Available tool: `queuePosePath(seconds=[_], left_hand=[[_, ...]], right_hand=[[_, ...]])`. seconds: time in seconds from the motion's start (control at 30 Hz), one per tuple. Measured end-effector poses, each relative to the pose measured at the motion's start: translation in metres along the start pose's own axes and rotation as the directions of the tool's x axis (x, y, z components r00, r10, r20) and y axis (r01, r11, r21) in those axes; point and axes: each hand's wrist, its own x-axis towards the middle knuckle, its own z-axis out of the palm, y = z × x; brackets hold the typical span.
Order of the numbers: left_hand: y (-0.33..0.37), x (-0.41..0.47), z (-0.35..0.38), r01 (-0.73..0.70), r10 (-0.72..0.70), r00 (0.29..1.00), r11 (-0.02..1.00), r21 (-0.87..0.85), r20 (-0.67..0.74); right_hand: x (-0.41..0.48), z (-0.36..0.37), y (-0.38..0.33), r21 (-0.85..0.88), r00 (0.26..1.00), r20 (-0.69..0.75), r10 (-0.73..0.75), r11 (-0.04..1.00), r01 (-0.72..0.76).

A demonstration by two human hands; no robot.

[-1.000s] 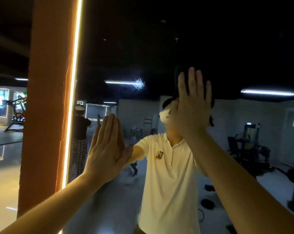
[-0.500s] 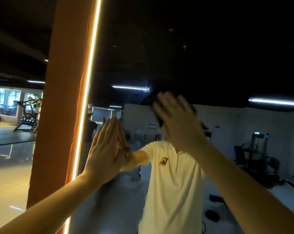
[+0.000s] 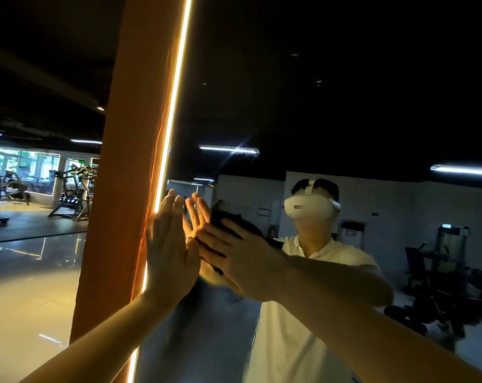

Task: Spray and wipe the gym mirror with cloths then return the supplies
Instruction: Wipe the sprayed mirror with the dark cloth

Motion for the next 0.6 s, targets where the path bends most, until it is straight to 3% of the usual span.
queuePosePath(seconds=[0.07,0.1,0.17,0.27,0.33,0.4,0.47,0.6], left_hand=[[-0.002,0.0,-0.007,0.0,0.001,1.0,1.0,-0.031,0.014],[-0.002,0.001,-0.01,0.01,-0.009,0.999,0.999,-0.039,0.038],[0.001,0.002,-0.015,0.076,-0.072,0.992,0.996,-0.036,0.103],[0.002,-0.002,-0.017,0.09,-0.096,0.971,0.995,0.041,0.218],[0.0,-0.007,-0.016,0.025,-0.044,0.946,0.998,0.065,0.321],[-0.004,-0.009,-0.018,0.009,-0.034,0.911,0.998,0.061,0.411],[-0.009,-0.008,-0.024,0.026,-0.033,0.915,0.999,0.024,0.401],[-0.009,-0.008,-0.036,0.132,-0.131,0.986,0.991,-0.004,0.108]], right_hand=[[-0.011,-0.002,0.008,-0.018,0.995,-0.004,-0.097,0.995,0.097],[-0.009,-0.006,0.02,-0.006,0.996,-0.054,-0.071,0.997,0.071],[0.004,-0.013,0.055,0.022,0.978,-0.132,0.158,0.987,-0.157],[0.027,-0.027,0.106,0.072,0.806,-0.148,0.573,0.819,-0.57],[0.043,-0.029,0.117,0.08,0.737,-0.148,0.659,0.751,-0.656],[0.059,-0.027,0.111,0.063,0.749,-0.156,0.644,0.763,-0.643],[0.072,-0.023,0.092,0.048,0.81,-0.147,0.568,0.822,-0.568],[0.08,-0.005,0.028,0.072,0.954,-0.067,0.292,0.955,-0.287]])
